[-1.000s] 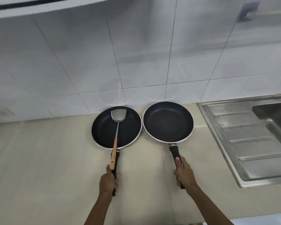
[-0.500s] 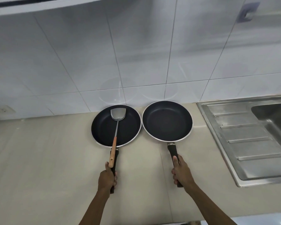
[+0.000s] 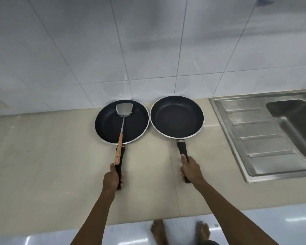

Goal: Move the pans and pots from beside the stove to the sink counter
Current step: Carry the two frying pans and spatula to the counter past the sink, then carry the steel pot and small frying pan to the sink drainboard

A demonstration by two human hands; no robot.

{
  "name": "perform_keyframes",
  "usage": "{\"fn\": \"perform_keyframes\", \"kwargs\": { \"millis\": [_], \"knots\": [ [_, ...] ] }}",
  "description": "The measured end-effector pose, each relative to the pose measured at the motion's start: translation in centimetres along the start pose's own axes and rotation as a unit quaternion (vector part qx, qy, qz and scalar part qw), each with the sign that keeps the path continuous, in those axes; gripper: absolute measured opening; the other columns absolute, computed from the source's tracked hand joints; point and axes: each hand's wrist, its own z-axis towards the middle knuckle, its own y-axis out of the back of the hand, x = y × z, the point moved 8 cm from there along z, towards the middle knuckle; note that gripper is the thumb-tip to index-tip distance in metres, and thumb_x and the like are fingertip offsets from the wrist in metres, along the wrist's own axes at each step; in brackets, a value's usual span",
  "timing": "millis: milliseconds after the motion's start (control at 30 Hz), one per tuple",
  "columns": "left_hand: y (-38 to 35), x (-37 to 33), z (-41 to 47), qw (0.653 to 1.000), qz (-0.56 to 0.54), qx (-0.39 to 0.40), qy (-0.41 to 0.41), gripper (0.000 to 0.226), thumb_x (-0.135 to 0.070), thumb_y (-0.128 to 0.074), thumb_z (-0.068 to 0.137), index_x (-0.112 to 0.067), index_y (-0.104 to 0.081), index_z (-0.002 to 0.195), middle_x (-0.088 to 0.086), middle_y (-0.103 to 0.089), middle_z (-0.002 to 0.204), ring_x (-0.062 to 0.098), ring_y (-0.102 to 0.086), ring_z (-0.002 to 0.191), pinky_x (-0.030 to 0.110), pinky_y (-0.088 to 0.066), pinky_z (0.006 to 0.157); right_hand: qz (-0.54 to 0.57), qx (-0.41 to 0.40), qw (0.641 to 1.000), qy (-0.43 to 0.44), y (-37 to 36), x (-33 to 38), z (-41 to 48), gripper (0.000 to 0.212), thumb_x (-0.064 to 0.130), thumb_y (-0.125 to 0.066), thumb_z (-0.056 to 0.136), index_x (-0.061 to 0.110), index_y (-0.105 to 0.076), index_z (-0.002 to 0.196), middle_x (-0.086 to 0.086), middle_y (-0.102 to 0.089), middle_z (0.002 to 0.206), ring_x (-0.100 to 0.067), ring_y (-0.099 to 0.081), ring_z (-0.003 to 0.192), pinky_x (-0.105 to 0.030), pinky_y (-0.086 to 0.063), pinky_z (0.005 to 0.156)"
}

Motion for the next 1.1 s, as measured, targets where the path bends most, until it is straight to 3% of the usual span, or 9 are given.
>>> {"fn": "perform_keyframes", "kwargs": {
  "millis": [233,433,533,600,700,767,900,1000,1100],
  "knots": [
    [0.7,4.9,-4.4,0.996,-0.064,-0.056,-0.004,0.077,-0.059,-0.025,0.102,-0.004,-0.065,0.066,0.005,-0.057,0.043,0.023,-0.049,0.038,0.029,-0.043,0.046,0.000,0.025,1.000,0.016,0.6,-3.7,-3.1,0.059,0.053,-0.040,0.103,0.002,-0.064,0.088,-0.010,-0.068,0.061,-0.019,-0.060,0.043,-0.032,-0.056,0.045],
    [-2.9,7.9,-12.3,0.997,-0.049,-0.044,-0.030,0.069,-0.056,-0.033,0.103,-0.003,-0.065,0.070,0.005,-0.055,0.045,0.021,-0.048,0.038,0.027,-0.044,0.044,0.021,0.096,0.994,0.035,2.9,-8.1,-7.7,0.049,0.047,-0.044,0.104,0.006,-0.067,0.090,-0.011,-0.068,0.059,-0.020,-0.058,0.043,-0.029,-0.051,0.043],
    [-7.8,8.8,-17.9,0.997,0.007,0.010,-0.080,0.064,-0.058,-0.042,0.100,-0.005,-0.064,0.073,0.005,-0.059,0.049,0.019,-0.053,0.039,0.027,-0.043,0.042,-0.084,0.102,0.984,0.123,6.6,-10.3,-10.9,0.043,0.044,-0.043,0.105,0.010,-0.065,0.091,-0.008,-0.071,0.066,-0.021,-0.062,0.051,-0.036,-0.054,0.055],
    [-12.5,9.2,-22.3,0.980,0.108,0.046,-0.159,0.061,-0.066,-0.044,0.095,-0.011,-0.062,0.074,0.002,-0.065,0.054,0.017,-0.059,0.043,0.030,-0.046,0.047,-0.226,0.065,0.949,0.211,10.4,-11.9,-13.5,0.038,0.041,-0.040,0.105,0.012,-0.063,0.094,-0.005,-0.074,0.077,-0.025,-0.068,0.068,-0.039,-0.053,0.067],
    [-20.7,9.9,-28.9,0.903,0.304,0.075,-0.295,0.055,-0.076,-0.039,0.089,-0.027,-0.061,0.079,-0.008,-0.069,0.066,0.009,-0.066,0.059,0.031,-0.052,0.060,-0.325,0.009,0.903,0.282,16.9,-15.6,-16.6,0.033,0.041,-0.039,0.105,0.020,-0.063,0.111,-0.005,-0.073,0.104,-0.030,-0.067,0.096,-0.036,-0.047,0.071],
    [-27.0,10.5,-33.7,0.838,0.378,0.105,-0.379,0.046,-0.074,-0.040,0.089,-0.035,-0.064,0.090,-0.017,-0.071,0.083,0.005,-0.067,0.076,0.028,-0.053,0.068,-0.369,-0.016,0.881,0.296,21.9,-18.5,-18.6,0.042,0.041,-0.040,0.105,0.018,-0.060,0.134,-0.006,-0.069,0.127,-0.030,-0.064,0.112,-0.040,-0.051,0.088],
    [-38.6,12.0,-42.9,0.727,0.425,0.178,-0.509,0.055,-0.067,-0.040,0.094,-0.030,-0.064,0.127,-0.009,-0.067,0.131,0.015,-0.061,0.120,0.034,-0.042,0.106,-0.420,-0.120,0.842,0.316,33.3,-23.8,-22.0,0.040,0.033,-0.060,0.098,0.011,-0.065,0.131,-0.008,-0.073,0.122,-0.030,-0.069,0.110,-0.041,-0.057,0.089],
    [-46.9,12.4,-49.2,0.636,0.463,0.219,-0.578,0.067,-0.071,-0.030,0.094,-0.030,-0.053,0.142,-0.006,-0.053,0.150,0.016,-0.048,0.139,0.037,-0.029,0.118,-0.454,-0.188,0.829,0.268,42.1,-27.6,-24.0,0.045,0.036,-0.063,0.097,0.011,-0.064,0.134,-0.009,-0.069,0.131,-0.032,-0.065,0.122,-0.045,-0.055,0.097],
    [-54.5,11.7,-55.2,0.568,0.453,0.244,-0.642,0.069,-0.067,-0.036,0.095,-0.024,-0.050,0.147,0.000,-0.045,0.156,0.023,-0.039,0.146,0.043,-0.020,0.120,-0.473,-0.240,0.824,0.200,50.4,-30.8,-25.4,0.053,0.046,-0.048,0.100,0.014,-0.057,0.142,-0.009,-0.061,0.144,-0.033,-0.055,0.134,-0.050,-0.049,0.105]
  ]
}}
